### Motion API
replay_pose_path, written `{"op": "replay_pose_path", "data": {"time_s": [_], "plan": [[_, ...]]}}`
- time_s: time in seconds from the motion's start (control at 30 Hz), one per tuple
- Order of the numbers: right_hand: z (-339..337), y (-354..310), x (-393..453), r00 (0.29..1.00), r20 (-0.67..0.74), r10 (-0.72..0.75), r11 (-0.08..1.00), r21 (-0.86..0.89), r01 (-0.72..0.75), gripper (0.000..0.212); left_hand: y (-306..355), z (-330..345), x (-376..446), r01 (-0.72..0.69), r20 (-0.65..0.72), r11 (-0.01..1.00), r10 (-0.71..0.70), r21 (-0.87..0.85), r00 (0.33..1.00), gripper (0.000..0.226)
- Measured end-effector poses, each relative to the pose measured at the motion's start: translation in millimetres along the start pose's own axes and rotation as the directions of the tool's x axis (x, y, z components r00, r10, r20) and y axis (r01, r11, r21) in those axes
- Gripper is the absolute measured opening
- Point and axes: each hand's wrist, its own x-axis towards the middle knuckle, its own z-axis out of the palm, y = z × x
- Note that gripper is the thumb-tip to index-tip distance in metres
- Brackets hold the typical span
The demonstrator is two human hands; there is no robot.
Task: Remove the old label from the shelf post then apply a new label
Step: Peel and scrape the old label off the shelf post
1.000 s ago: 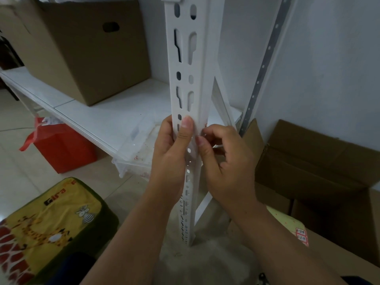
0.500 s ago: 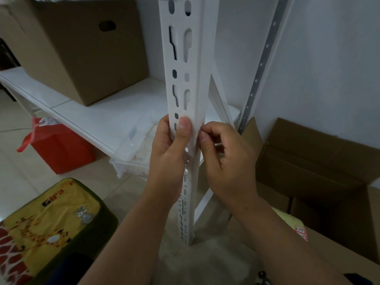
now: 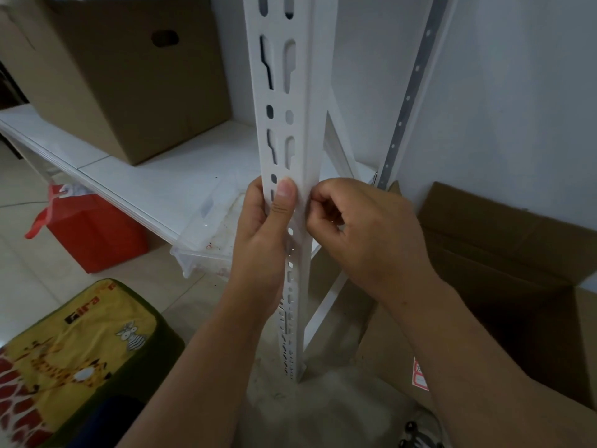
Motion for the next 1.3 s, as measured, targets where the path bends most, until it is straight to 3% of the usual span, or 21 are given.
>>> {"op": "replay_pose_path", "data": {"time_s": [0.53, 0.73, 0.83, 1.13, 1.23, 1.3], "plan": [[16, -4, -11, 0.966, -0.174, 0.190, 0.957, 0.252, -0.143, 0.007, 2, -1, 0, 0.014, 0.004, 0.998, -0.014, -0.063, 1.000, 0.055], [14, 2, -15, 0.992, -0.123, -0.004, 1.000, -0.003, 0.004, 0.021, 1, 0, 0, 0.027, -0.009, 0.999, -0.027, -0.044, 1.000, 0.054], [14, 0, -14, 0.994, -0.107, -0.027, 0.998, -0.057, 0.021, 0.024, 0, 0, 0, 0.027, -0.020, 0.999, -0.027, -0.031, 0.999, 0.049], [-1, -5, 2, 1.000, -0.014, -0.027, 0.995, -0.097, 0.025, 0.015, 3, 0, -1, 0.034, -0.022, 0.999, -0.035, -0.038, 0.999, 0.050], [3, -9, 2, 0.992, -0.063, 0.114, 0.993, 0.022, -0.112, 0.015, 3, 1, -1, 0.025, -0.010, 0.999, -0.025, -0.037, 1.000, 0.050], [8, -17, -3, 0.984, -0.104, 0.141, 0.986, 0.108, -0.130, 0.017, 2, 0, -1, 0.012, 0.010, 0.998, -0.012, -0.062, 1.000, 0.047]]}}
